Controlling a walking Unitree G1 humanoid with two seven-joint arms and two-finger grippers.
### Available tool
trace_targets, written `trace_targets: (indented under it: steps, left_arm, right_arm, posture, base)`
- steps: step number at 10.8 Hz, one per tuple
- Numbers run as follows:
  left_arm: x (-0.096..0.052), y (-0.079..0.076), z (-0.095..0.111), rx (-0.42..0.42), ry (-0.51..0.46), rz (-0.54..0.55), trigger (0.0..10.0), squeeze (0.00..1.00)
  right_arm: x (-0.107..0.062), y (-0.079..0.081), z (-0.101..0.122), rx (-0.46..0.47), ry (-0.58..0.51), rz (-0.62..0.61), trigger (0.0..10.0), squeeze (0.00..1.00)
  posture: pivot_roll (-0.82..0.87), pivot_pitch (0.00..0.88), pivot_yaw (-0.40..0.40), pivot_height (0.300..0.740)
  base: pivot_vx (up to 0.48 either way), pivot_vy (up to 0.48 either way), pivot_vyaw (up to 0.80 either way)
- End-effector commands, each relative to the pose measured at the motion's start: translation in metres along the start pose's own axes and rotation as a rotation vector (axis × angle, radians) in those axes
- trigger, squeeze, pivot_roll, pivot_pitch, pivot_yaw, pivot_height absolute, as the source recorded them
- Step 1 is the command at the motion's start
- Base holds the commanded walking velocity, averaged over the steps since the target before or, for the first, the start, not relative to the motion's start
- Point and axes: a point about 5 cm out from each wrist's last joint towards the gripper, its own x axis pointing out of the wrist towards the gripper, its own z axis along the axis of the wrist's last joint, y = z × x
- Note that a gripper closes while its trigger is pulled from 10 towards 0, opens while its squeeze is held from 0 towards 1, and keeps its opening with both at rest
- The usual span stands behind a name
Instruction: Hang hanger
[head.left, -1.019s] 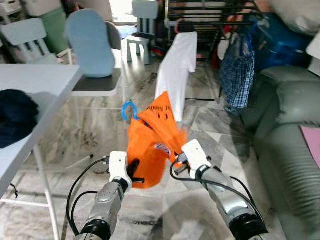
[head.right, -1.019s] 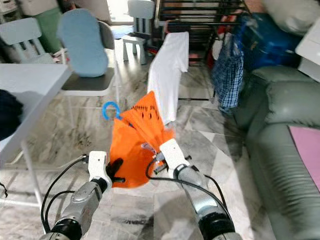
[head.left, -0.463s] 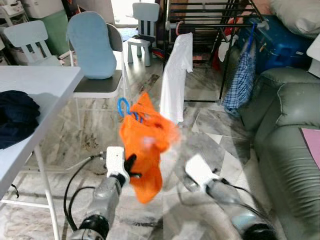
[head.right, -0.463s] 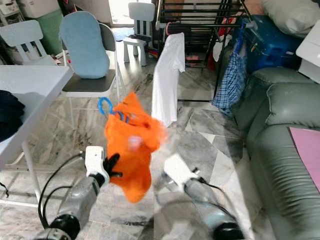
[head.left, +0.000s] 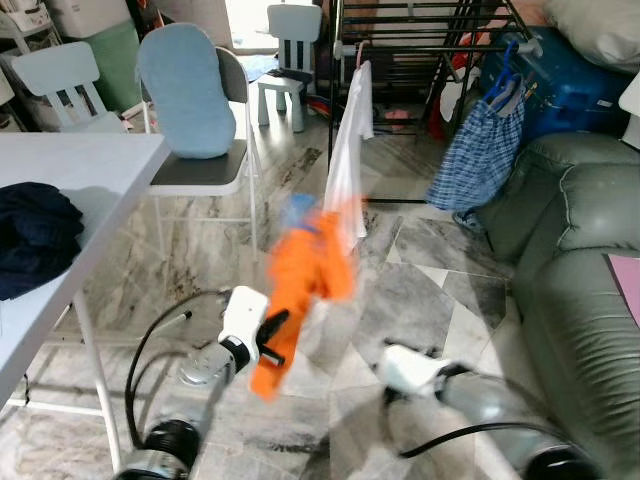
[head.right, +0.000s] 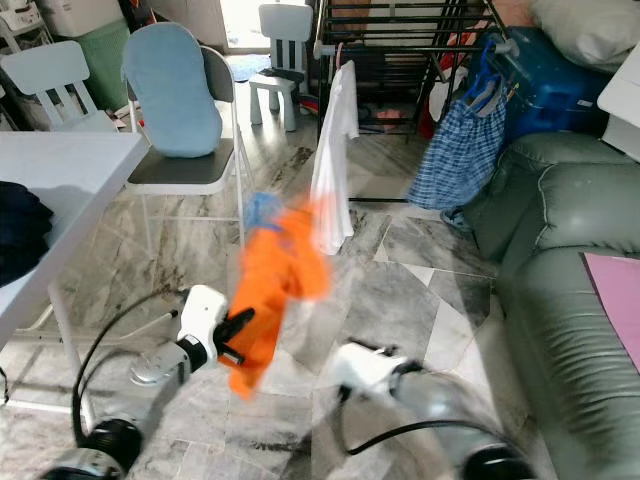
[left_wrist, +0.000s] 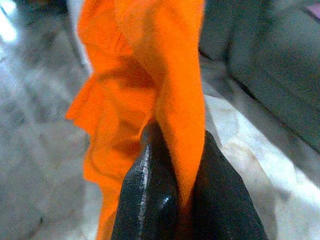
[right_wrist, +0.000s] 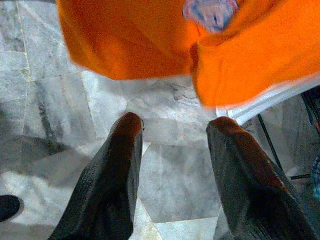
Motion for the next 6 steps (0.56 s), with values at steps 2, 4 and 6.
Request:
trace_targets:
  steps: [2,4,6]
  left_arm:
    - [-0.003,0.002,0.007,0.139,0.001,-0.101,10.0,0.00]
    - [-0.010,0.008,0.003,0.212,0.044,-0.145,10.0,0.00]
    - [-0.015,0.012,0.005,0.308,0.065,-0.211,10.0,0.00]
  right_arm:
    - [-0.007,-0.023,0.014,0.006,-0.083,0.011,10.0,1.00]
    - [-0.028,-0.044,0.011,-0.011,-0.085,0.045,10.0,1.00]
    - [-0.063,-0.081,0.002,-0.060,-0.040,0.047,10.0,1.00]
  posture:
    - [-0.16,0.000,0.065,0.740]
    - [-0.17,0.000,0.078,0.740]
    - [-0.18,0.000,0.091,0.740]
  base:
    - [0.000,0.000,0.00]
    - [0.000,0.000,0.00]
    - [0.000,0.000,0.00]
